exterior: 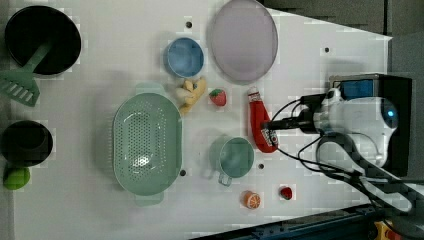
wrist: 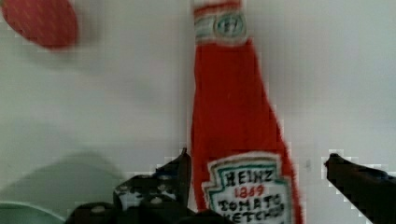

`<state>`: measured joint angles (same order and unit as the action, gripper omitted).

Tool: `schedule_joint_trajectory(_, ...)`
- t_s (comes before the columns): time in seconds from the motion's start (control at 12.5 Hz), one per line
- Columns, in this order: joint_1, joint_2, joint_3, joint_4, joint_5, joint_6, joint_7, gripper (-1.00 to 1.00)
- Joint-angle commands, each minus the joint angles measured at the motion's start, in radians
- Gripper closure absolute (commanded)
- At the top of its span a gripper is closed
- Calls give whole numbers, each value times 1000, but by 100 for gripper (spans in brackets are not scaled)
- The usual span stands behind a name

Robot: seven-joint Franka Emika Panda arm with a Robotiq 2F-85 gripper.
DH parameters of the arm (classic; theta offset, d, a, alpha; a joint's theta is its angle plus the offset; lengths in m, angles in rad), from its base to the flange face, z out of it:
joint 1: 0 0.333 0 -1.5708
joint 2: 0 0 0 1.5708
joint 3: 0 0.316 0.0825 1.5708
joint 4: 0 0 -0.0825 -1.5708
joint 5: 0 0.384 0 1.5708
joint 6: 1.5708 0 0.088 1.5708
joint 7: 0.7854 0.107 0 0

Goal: Pick Ketchup from the table and place it in strainer.

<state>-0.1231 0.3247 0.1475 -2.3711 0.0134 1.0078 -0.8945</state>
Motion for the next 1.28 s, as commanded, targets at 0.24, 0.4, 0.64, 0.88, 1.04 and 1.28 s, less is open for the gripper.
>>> schedule_joint_trajectory(0.24,11,41,-10,-15,-2,63,-42,-92)
schedule_joint_trajectory(0.4,11,40,-12,-14,-2,63,-42,-43)
schedule_joint_trajectory(0.64,11,-2,-8,6,-2,43,-40,-24)
schedule_joint_trajectory(0.88,11,-123,-6,31,-2,-111,-36,-24)
schedule_joint_trajectory(1.04,11,-222,1,77,-1,-269,-22,-24)
schedule_joint_trajectory(1.28,15,-337,23,187,1,-545,23,-24)
